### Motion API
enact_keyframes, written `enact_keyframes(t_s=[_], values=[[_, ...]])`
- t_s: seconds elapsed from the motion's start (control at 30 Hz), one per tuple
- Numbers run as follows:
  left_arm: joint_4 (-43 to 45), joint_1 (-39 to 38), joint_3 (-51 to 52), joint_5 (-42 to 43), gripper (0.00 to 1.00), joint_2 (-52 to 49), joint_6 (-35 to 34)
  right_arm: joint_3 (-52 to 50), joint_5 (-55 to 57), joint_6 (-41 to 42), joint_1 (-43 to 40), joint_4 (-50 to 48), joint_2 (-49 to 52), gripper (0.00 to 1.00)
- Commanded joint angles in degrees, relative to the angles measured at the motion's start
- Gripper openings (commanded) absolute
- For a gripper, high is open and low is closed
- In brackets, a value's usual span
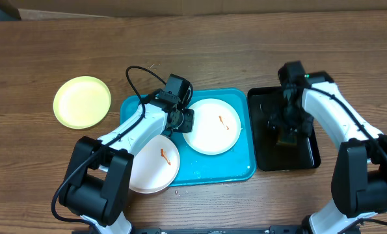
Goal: Clean dirty plates on tray and stack at the side
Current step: 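Reach the right gripper into the black tray and grasp the sponge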
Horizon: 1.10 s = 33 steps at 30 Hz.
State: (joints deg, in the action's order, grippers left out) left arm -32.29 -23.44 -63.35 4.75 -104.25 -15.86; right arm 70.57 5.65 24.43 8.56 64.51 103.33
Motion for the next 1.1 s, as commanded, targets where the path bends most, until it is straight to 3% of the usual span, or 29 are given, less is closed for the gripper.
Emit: enact_keyframes(t_s=[0.0,0.27,0.3,0.33,0.37,0.4,0.5,0.57,0.6,0.67,0.77,0.9,1.0,1.07], values=[[-0.11,-0.31,0.31,0.83,0.31,0.42,1.53,-3.96,2.69,0.94,-0.68,-3.26,-1.53,0.7],[-0.13,-0.28,0.31,0.85,0.34,0.42,1.53,-9.79,-1.29,0.68,-0.57,-11.56,-1.53,0.7],[-0.13,-0.28,0.31,0.85,0.34,0.42,1.53,-9.81,-1.25,0.66,-0.57,-11.56,-1.53,0.66],[-0.15,-0.31,0.31,0.85,0.34,0.42,1.53,-9.81,-1.27,0.22,-0.57,-11.54,-1.53,0.44],[-0.17,-0.28,0.31,0.85,0.34,0.42,1.53,-9.81,-1.36,-1.14,-0.57,-11.47,-1.53,0.09],[-0.22,-0.28,0.31,0.85,0.34,0.42,1.53,-9.77,-1.75,-2.27,-0.57,-11.21,-1.53,0.04],[-0.24,-0.28,0.31,0.85,0.34,0.42,1.53,-8.74,-3.13,-5.55,-0.59,-9.44,-1.55,0.04],[-0.24,-0.28,0.31,0.85,0.34,0.42,1.53,-7.04,-3.15,-7.19,-0.66,-7.61,-1.55,0.47],[-0.24,-0.28,0.31,0.85,0.35,0.42,1.53,-6.03,-3.1,-7.32,-0.81,-6.99,-1.55,0.61],[-0.22,-0.28,0.31,0.85,0.35,0.42,1.53,-4.83,-2.71,-7.32,-1.01,-7.23,-1.55,0.77],[-0.24,-0.28,0.31,0.85,0.35,0.42,1.53,-4.59,-1.07,-7.3,-1.31,-9.27,-1.53,0.91],[-0.44,-0.28,0.31,0.83,0.36,0.42,1.53,-4.81,-0.59,-7.26,-1.29,-10.95,-1.53,0.9],[-0.42,-0.26,0.31,0.83,0.36,0.42,1.53,-6.51,-0.72,-6.62,-1.29,-12.74,-1.53,0.81],[-0.42,-0.26,0.31,0.83,0.36,0.42,1.53,-7.91,-0.81,-6.62,-1.29,-13.57,-1.53,0.59]])
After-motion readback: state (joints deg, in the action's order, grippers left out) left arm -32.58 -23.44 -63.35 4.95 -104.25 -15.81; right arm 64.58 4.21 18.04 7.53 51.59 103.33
